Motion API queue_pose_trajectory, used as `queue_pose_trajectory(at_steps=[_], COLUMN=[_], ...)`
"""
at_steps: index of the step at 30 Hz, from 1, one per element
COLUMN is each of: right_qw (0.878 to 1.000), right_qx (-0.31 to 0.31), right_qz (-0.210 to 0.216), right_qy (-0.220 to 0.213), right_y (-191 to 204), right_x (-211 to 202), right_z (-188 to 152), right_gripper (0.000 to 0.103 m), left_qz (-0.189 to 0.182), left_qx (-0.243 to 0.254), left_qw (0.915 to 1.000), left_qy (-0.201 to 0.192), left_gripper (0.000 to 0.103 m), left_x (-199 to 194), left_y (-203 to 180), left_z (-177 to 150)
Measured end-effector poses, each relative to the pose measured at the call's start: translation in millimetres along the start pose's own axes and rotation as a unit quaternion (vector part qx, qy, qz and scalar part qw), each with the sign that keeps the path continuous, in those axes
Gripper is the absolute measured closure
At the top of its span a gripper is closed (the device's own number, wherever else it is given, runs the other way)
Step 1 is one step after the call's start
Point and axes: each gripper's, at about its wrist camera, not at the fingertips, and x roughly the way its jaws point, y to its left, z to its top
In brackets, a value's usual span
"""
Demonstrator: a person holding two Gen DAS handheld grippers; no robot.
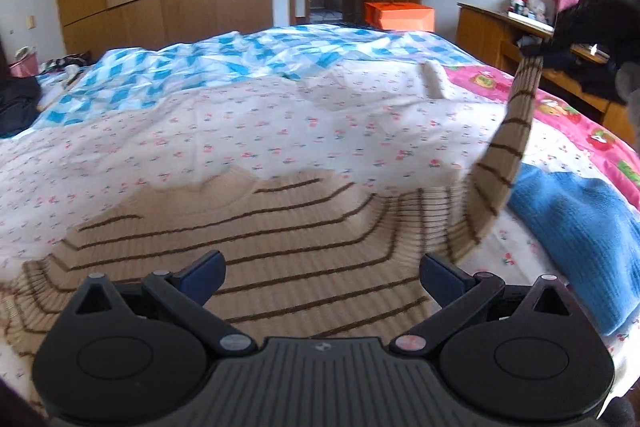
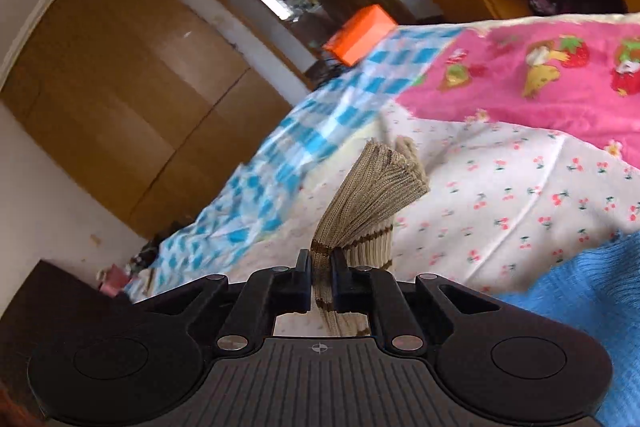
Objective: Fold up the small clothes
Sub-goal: 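Carry the held sleeve across the sweater body with the right tool, release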
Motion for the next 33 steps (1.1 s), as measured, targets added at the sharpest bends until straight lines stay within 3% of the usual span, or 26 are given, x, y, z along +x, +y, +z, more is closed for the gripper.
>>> queue_pose_trajectory(at_steps=[6,11,13,15,18,22,27,30,33], right_qw=[0.988,0.962,0.949,0.925,0.888,0.872,0.874,0.871,0.856], right_qx=[-0.082,-0.163,-0.205,-0.253,-0.297,-0.33,-0.348,-0.383,-0.429], right_qz=[0.099,0.122,0.118,0.118,0.111,0.124,0.131,0.11,0.092], right_qy=[0.088,0.18,0.208,0.259,0.334,0.34,0.314,0.287,0.272], right_y=[110,183,201,211,211,208,205,207,214], right_x=[10,49,68,86,94,67,53,54,69], right_z=[-71,-171,-214,-266,-319,-329,-300,-293,-298], right_gripper=[0.093,0.093,0.093,0.089,0.084,0.079,0.076,0.07,0.07], left_qz=[0.074,0.129,0.148,0.164,0.173,0.159,0.144,0.139,0.136], left_qx=[-0.035,-0.084,-0.105,-0.123,-0.146,-0.161,-0.142,-0.137,-0.143], left_qw=[0.9966,0.988,0.9834,0.9788,0.9738,0.9737,0.9789,0.98,0.9796], left_qy=[-0.001,0.004,0.001,-0.006,-0.019,-0.022,-0.033,-0.039,-0.037], left_gripper=[0.0,0.0,0.0,0.0,0.0,0.0,0.0,0.0,0.0], left_x=[-29,-56,-67,-77,-85,-80,-81,-83,-82], left_y=[81,156,178,195,210,215,204,202,204], left_z=[-32,-69,-81,-92,-105,-110,-112,-113,-113])
